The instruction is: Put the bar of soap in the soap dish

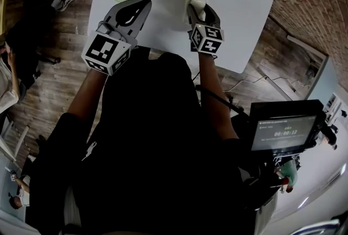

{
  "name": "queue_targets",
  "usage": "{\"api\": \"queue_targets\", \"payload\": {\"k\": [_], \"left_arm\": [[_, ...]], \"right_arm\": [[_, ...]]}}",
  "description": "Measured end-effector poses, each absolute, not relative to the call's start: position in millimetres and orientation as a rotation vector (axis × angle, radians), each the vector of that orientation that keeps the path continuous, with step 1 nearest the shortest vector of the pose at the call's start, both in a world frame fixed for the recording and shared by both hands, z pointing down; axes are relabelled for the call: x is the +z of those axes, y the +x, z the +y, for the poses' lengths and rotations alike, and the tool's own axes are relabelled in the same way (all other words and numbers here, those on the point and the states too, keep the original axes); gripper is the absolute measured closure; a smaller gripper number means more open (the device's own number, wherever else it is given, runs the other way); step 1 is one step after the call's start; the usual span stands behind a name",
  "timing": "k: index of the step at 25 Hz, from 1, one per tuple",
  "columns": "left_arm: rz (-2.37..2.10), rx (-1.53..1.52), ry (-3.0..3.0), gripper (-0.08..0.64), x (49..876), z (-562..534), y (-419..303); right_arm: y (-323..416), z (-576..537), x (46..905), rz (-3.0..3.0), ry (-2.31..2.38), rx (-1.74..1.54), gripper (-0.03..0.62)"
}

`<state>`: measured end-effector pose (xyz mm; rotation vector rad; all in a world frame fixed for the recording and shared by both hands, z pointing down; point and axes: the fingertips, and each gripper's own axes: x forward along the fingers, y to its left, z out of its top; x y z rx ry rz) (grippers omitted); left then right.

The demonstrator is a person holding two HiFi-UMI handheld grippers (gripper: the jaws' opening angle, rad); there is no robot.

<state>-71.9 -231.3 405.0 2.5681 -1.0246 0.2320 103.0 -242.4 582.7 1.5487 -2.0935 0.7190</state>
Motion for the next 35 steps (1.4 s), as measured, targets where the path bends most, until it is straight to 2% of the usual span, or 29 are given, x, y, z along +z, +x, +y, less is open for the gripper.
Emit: {"api": "queue_targets", "payload": {"k": [35], "left_arm": [[-1.174, 0.247, 2.592, 0.554, 392, -195, -44]], "right_arm": [[100, -236, 588, -2.179, 1.392, 0.611, 0.322]]}}
